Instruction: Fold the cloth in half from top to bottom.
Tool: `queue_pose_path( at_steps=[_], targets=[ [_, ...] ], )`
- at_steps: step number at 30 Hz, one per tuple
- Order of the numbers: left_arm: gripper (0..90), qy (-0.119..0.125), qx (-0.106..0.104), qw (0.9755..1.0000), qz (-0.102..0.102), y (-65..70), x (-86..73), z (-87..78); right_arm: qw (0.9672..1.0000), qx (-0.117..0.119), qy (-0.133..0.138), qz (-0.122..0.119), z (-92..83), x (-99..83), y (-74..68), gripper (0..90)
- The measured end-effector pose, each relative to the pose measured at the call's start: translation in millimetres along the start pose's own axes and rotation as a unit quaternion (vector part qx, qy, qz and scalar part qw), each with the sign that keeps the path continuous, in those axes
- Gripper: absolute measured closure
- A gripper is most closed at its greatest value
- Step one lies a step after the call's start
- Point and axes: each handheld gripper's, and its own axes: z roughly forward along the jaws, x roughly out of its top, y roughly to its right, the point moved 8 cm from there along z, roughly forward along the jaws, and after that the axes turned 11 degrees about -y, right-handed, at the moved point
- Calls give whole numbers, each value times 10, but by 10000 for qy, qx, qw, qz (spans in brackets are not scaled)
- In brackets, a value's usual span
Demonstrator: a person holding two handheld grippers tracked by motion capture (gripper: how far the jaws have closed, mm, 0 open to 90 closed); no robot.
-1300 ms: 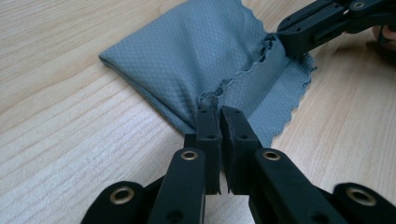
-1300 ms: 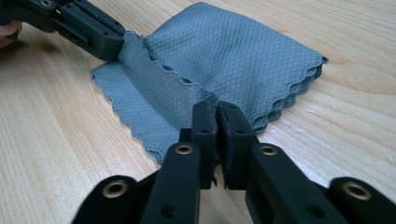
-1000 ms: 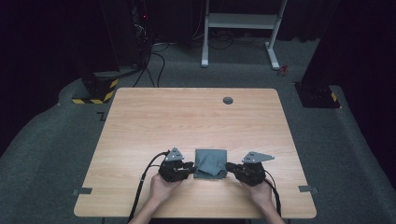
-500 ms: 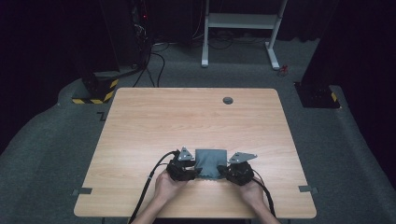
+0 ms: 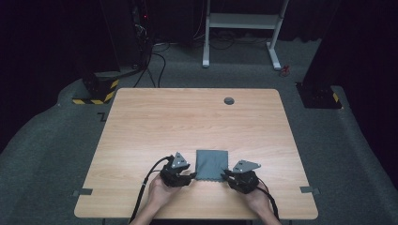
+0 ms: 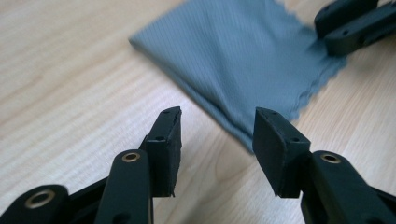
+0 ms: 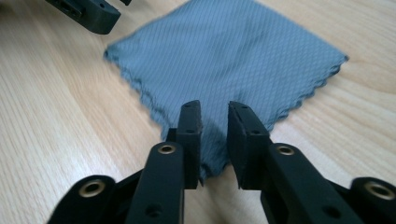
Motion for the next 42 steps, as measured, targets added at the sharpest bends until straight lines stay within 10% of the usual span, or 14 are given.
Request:
queue_pose_path(
  at_steps=[10,18,29,42],
  targets=[
    [538,-229,344,9984,385,-31,241,287,9996,31,81,255,147,268,202,834],
    [530,-239,491,9984,125,-282,184,172,9995,-64,-62,293,151,192,300,804],
    [494,-107,392,9973,-607,-492,529,354,9934,-308,280,1065,192,469,649,663],
    [668,-354,235,9987,-290,-481,531,486,9952,-285,-320,881,369,476,705,850]
  ],
)
